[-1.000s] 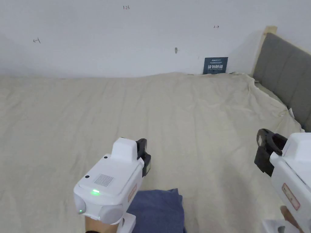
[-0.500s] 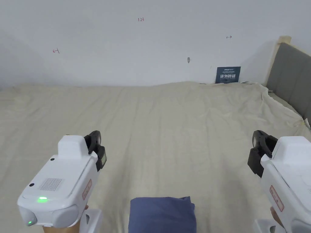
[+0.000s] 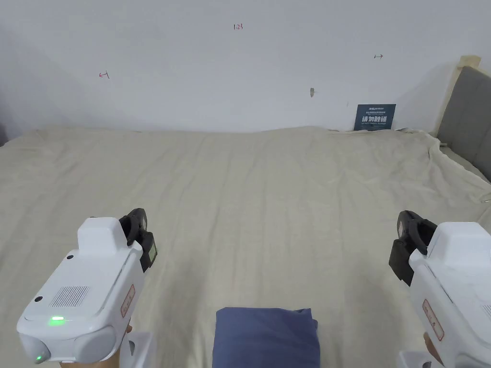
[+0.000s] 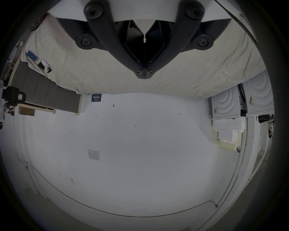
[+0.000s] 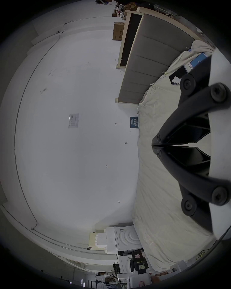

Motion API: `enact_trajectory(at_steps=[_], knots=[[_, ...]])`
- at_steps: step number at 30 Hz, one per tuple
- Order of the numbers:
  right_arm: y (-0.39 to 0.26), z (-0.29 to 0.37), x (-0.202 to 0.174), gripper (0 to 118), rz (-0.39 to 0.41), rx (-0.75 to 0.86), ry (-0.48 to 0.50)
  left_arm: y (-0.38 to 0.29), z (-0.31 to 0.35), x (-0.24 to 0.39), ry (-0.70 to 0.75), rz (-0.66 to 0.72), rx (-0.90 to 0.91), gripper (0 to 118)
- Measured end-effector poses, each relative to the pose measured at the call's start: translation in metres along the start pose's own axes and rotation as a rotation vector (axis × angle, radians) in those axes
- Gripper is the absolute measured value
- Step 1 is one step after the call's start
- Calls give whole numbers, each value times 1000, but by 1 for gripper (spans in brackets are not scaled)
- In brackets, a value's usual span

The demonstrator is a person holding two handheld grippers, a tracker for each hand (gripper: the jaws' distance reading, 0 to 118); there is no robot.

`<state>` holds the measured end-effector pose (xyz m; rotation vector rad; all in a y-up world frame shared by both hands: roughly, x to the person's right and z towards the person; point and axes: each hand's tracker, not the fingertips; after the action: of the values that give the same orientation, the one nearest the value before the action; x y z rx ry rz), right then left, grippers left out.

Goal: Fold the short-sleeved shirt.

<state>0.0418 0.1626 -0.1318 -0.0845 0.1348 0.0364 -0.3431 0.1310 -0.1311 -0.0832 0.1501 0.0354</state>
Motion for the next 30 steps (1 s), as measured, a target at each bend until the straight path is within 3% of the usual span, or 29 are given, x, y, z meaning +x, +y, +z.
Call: enact_trajectory(at_steps=[11, 30], knots=[[-33, -18, -25, 0, -26, -70, 60, -10, -6, 0, -17, 15, -22, 0], [-177, -74, -88, 0, -10, -349, 190, -52, -19, -25, 7, 32, -135, 0]])
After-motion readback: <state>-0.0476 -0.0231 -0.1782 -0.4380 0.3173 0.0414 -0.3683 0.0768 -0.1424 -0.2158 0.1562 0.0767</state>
